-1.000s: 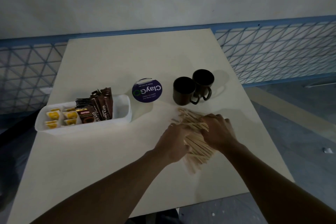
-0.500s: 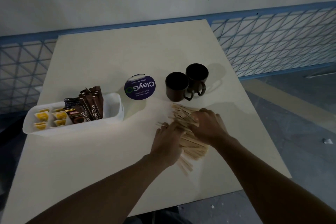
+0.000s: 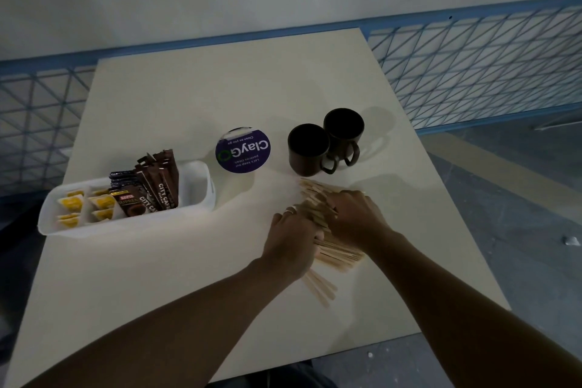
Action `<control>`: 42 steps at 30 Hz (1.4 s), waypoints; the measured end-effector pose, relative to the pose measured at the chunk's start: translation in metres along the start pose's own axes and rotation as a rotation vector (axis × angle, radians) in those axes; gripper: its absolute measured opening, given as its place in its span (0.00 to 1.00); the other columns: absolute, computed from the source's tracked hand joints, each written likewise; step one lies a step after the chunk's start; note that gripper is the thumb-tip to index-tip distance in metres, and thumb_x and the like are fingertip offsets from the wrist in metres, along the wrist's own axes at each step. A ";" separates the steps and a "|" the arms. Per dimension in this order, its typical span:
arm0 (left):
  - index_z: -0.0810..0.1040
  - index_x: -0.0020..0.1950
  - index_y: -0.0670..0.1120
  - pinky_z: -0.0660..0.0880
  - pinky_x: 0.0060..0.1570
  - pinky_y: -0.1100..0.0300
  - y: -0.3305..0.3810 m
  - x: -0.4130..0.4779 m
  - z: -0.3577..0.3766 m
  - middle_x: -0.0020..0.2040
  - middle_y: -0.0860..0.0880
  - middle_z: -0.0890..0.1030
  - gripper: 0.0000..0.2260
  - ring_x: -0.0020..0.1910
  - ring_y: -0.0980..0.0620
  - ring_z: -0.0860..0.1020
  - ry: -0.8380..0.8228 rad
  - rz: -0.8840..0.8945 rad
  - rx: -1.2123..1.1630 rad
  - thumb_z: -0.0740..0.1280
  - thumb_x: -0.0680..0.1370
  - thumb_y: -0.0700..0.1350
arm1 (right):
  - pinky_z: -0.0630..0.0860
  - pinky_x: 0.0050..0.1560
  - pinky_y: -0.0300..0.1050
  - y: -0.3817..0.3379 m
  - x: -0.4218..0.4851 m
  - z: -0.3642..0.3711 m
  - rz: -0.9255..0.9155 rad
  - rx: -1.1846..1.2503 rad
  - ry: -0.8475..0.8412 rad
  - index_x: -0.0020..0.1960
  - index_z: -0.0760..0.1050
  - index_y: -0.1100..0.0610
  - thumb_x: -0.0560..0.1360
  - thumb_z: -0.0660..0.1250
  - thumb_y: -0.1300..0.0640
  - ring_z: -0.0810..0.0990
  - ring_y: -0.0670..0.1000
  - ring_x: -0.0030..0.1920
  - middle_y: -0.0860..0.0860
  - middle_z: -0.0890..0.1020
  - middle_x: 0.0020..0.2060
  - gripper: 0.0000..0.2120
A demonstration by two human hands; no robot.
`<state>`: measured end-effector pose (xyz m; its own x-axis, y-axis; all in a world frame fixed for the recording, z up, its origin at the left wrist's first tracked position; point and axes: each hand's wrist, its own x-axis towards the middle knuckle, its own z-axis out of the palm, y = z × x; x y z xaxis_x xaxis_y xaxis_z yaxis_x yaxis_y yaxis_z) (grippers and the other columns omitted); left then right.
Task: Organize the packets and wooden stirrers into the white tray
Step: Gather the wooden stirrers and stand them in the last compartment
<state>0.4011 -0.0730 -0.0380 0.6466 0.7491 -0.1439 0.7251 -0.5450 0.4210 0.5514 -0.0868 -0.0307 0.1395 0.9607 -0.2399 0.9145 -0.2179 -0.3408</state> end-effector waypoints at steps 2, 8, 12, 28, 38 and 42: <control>0.83 0.47 0.50 0.60 0.53 0.59 -0.001 0.002 0.001 0.52 0.51 0.81 0.04 0.57 0.51 0.73 -0.021 -0.002 -0.005 0.70 0.73 0.45 | 0.66 0.39 0.45 -0.002 0.000 0.000 0.002 0.026 -0.009 0.43 0.74 0.54 0.76 0.61 0.57 0.78 0.58 0.46 0.55 0.80 0.45 0.05; 0.82 0.56 0.51 0.61 0.54 0.60 -0.013 0.007 0.000 0.53 0.50 0.81 0.09 0.56 0.49 0.75 -0.088 0.004 -0.030 0.68 0.77 0.46 | 0.64 0.35 0.39 -0.001 0.000 -0.004 -0.051 0.053 -0.036 0.46 0.77 0.58 0.76 0.61 0.60 0.71 0.51 0.41 0.53 0.77 0.46 0.06; 0.81 0.61 0.47 0.73 0.61 0.52 -0.022 0.006 -0.003 0.58 0.46 0.81 0.13 0.57 0.47 0.78 -0.113 -0.008 -0.130 0.68 0.78 0.43 | 0.64 0.36 0.39 0.001 0.001 -0.007 -0.056 0.065 -0.026 0.50 0.77 0.58 0.74 0.63 0.62 0.70 0.51 0.43 0.52 0.72 0.48 0.06; 0.81 0.47 0.41 0.77 0.38 0.51 -0.066 -0.020 -0.040 0.39 0.46 0.82 0.06 0.38 0.48 0.78 0.139 -0.019 -0.240 0.64 0.78 0.38 | 0.61 0.36 0.44 -0.060 0.010 -0.037 -0.128 0.258 0.242 0.47 0.65 0.56 0.74 0.59 0.72 0.71 0.55 0.42 0.53 0.72 0.44 0.11; 0.77 0.50 0.43 0.78 0.41 0.64 -0.099 -0.026 -0.096 0.42 0.47 0.83 0.03 0.41 0.55 0.82 0.357 -0.220 -0.553 0.63 0.81 0.40 | 0.74 0.46 0.46 -0.122 0.036 -0.034 0.032 0.603 0.313 0.52 0.72 0.56 0.80 0.55 0.64 0.78 0.53 0.47 0.50 0.79 0.46 0.09; 0.74 0.52 0.40 0.73 0.34 0.73 -0.115 -0.027 -0.121 0.46 0.48 0.83 0.04 0.40 0.57 0.79 0.430 -0.299 -0.601 0.64 0.81 0.40 | 0.80 0.48 0.62 -0.156 0.048 -0.024 0.024 0.711 0.219 0.53 0.72 0.57 0.81 0.54 0.55 0.81 0.57 0.45 0.54 0.80 0.44 0.10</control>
<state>0.2715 0.0147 0.0257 0.2080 0.9779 -0.0208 0.5222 -0.0931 0.8477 0.4244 -0.0023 0.0326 0.2964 0.9505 -0.0934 0.4539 -0.2262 -0.8619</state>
